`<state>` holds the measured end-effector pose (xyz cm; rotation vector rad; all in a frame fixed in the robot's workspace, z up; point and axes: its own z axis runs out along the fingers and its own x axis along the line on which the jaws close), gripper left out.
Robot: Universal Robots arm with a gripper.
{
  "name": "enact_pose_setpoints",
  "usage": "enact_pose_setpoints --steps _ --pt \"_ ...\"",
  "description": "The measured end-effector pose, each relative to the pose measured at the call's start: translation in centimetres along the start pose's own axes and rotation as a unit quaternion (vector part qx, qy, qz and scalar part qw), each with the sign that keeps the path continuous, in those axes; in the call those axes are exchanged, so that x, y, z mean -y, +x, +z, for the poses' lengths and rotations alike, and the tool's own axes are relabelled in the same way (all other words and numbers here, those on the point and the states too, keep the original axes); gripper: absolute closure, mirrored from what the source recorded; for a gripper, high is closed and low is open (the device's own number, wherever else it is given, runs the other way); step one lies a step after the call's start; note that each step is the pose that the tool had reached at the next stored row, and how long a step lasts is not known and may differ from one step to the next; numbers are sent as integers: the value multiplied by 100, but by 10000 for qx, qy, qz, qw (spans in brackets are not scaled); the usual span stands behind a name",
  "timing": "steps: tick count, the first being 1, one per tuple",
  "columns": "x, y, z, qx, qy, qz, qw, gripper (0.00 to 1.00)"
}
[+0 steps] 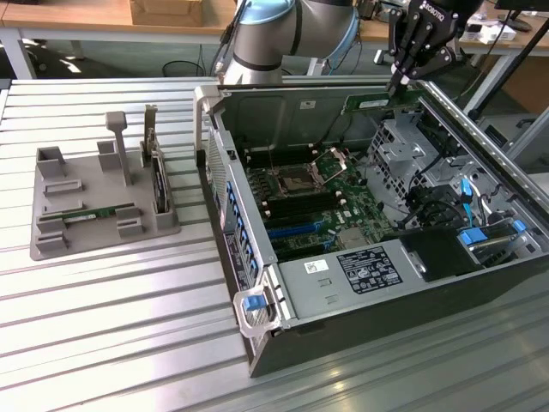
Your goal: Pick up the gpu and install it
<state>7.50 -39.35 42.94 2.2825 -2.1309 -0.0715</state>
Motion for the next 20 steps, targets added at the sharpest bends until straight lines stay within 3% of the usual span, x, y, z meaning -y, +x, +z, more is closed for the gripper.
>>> enact_pose_setpoints --steps 20 --pt "-18 -1 26 0 0 0 10000 88"
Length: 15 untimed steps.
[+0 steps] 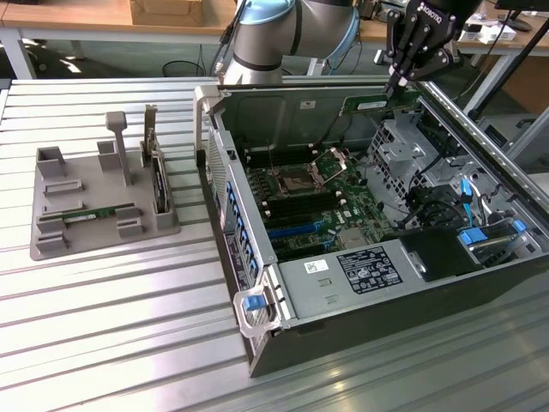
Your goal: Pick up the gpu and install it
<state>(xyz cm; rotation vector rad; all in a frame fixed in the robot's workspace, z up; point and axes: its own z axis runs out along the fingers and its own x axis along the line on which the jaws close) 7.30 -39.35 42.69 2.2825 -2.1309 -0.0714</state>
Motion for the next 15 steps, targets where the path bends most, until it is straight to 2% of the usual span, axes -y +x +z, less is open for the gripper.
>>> enact_pose_setpoints --steps 2,15 --pt "1 1 27 0 0 0 10000 88" --pt "1 1 47 0 0 0 10000 88"
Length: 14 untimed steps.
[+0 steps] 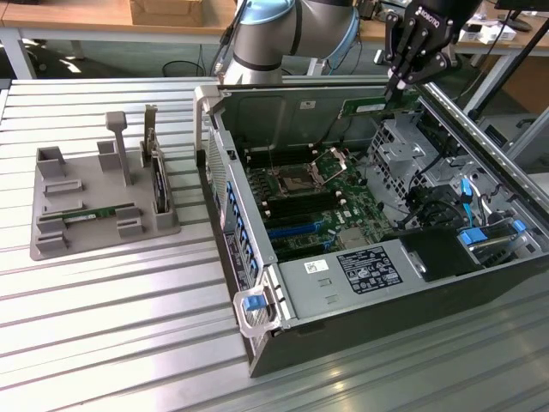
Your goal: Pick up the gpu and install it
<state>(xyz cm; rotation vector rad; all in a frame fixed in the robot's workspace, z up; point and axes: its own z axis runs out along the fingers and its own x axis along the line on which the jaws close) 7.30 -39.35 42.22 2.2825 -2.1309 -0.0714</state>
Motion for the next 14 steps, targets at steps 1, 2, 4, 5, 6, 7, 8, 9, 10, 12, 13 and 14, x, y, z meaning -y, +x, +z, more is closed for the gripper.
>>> enact_pose_setpoints --steps 1,2,4,5,6,7,8,9,10,12,13,14 --pt "0 0 3 0 0 0 10000 88" --pt "0 0 5 0 0 0 10000 88" --pt "0 0 11 0 0 0 10000 88" --pt "1 0 14 0 0 0 10000 88" --pt "1 0 17 0 0 0 10000 88" --pt "1 0 20 0 0 0 10000 88" --pt "1 0 22 0 0 0 10000 88" --pt "1 0 25 1 0 0 10000 88" --pt "1 1 27 1 0 0 10000 88" --pt "1 1 32 0 0 0 10000 88" --pt "1 1 34 0 0 0 10000 88" --pt "1 1 35 1 0 0 10000 88"
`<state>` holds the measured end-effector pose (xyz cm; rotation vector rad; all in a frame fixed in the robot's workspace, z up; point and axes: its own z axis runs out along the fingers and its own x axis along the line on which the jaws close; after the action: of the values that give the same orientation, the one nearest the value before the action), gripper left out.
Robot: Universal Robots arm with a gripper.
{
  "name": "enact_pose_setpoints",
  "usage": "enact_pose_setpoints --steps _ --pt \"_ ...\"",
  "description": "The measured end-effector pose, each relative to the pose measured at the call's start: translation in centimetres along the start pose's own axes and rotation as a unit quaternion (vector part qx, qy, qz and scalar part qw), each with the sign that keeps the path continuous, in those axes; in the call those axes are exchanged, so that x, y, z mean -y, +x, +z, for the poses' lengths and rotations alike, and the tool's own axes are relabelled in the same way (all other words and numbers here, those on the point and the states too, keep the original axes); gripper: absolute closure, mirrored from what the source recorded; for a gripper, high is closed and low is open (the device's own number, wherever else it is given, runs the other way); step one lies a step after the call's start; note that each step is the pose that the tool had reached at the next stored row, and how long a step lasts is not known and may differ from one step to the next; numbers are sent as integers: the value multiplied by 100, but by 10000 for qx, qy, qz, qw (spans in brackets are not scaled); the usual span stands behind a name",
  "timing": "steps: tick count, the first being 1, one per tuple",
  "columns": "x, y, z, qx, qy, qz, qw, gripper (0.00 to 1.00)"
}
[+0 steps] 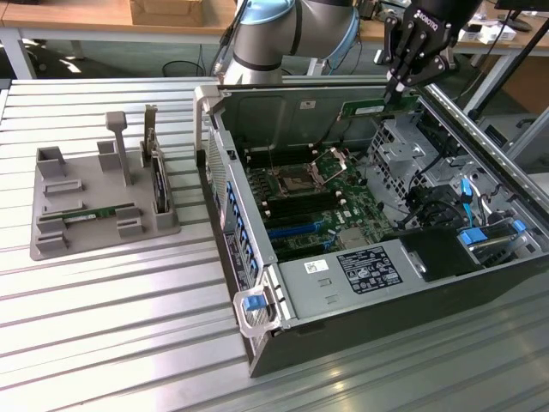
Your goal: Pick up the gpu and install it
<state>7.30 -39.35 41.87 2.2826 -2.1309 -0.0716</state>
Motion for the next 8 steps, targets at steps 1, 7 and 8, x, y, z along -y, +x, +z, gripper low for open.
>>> enact_pose_setpoints --steps 1,7,8 --pt "0 0 2 0 0 0 10000 88" --pt "1 0 16 0 0 0 10000 88" --pt "1 0 17 0 0 0 10000 88"
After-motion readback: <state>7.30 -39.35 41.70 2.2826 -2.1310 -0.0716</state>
